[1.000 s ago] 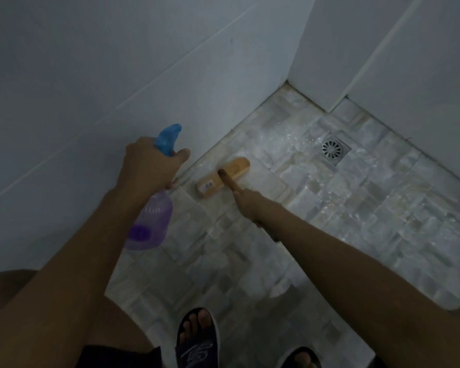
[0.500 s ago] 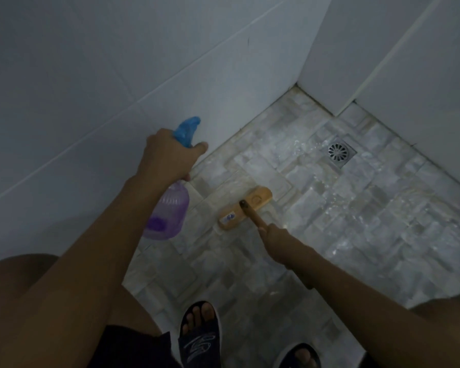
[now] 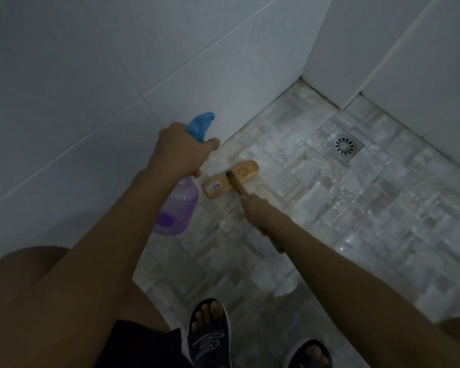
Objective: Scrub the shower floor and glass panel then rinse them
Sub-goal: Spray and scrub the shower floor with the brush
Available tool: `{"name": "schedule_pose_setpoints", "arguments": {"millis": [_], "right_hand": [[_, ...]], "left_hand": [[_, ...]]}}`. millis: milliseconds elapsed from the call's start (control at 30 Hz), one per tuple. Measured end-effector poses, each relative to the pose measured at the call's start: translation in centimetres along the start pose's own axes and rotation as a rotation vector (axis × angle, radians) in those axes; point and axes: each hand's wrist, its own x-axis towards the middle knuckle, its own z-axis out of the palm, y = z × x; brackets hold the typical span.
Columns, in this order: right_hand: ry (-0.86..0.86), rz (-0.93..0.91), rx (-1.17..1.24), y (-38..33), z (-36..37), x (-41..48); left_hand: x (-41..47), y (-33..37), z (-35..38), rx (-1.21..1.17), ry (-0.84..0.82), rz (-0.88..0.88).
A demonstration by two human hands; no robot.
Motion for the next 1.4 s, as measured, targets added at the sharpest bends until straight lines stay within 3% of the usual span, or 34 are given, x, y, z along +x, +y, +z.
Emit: {"name": "schedule_pose_setpoints", "arguments": {"millis": [200,400,533,733,800,933,1067,1167,1333,1400], "right_hand": [[0.011,0.101,-0.029,5.8,0.2,-4.7],[0.023,0.033,0.054,-1.4,-1.3,0.0],[0.049,0.016,0.112,-5.2,-2.6,3.3],[0.091,0.063,0.101,2.7,-2.5,-0.7],[0.089,0.144,0.137,6.7,-2.9,-3.2],[0.225,0.350,0.354,12.1,-5.1,-7.4],[0.305,0.413,0.462,14.5,-6.5,-10.4],[0.263,0.464,0.494,15.3,-6.3,-12.2],[0.050,0.420,0.340,14.4,-2.4,-15.1],[0.058,0.407,0.314,13.3,-1.4,-15.1]], "left_hand": [[1.2,-1.7,0.2,-0.031,-0.050,-0.055],[2.5,-3.5,1.6,-0.011,-0.134,-0.130],[2.6,-1.6,3.2,-0.072,-0.121,-0.064],[3.5,1.4,5.8,-0.048,-0.184,0.005],[4.0,2.2,7.5,0.021,-0.264,0.054],[3.2,3.3,12.3,0.194,-0.630,0.186],[2.5,3.1,15.5,0.238,-0.716,0.222],[2.1,3.2,17.0,0.211,-0.714,0.178],[2.7,3.5,17.8,0.215,-0.657,0.083],[2.9,3.5,17.8,0.240,-0.662,0.075]]}}
